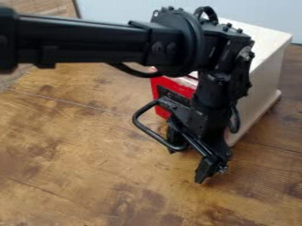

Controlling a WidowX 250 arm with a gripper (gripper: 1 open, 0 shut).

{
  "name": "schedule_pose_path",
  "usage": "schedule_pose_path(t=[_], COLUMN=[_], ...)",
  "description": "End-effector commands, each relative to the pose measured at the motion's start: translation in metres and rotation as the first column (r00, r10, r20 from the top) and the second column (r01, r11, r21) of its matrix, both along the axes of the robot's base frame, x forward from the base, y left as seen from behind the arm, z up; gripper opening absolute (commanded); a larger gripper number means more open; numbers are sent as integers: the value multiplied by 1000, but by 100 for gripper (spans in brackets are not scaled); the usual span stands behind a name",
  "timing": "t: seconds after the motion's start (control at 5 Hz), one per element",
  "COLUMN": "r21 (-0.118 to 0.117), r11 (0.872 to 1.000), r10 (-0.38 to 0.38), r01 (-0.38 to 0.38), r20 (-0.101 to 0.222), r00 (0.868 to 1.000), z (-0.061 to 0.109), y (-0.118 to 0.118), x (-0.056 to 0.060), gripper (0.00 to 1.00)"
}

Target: Close the drawer

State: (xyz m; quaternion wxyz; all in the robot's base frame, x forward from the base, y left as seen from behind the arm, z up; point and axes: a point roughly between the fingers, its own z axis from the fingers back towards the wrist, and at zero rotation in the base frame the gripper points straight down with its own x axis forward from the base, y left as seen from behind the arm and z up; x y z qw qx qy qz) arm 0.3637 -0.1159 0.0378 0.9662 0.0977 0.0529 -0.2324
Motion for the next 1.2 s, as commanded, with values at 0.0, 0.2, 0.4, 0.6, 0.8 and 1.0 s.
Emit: schedule_pose_path(t=[0.0, 0.2, 0.4, 0.6, 0.8, 1.0], r21=[-1, 4, 7, 11, 14, 16], r11=[999, 999, 996, 992, 986, 978], r10=[-54, -45, -86, -128, -168, -209], r01=[54, 45, 86, 128, 168, 208], r20=[21, 21, 22, 22, 21, 20], r00=[998, 999, 996, 991, 986, 978], z=[22, 24, 28, 32, 36, 39], y=[-11, -4, -4, -4, 1, 6], x=[1, 0, -2, -3, -2, 0], gripper=[100, 100, 100, 100, 100, 100])
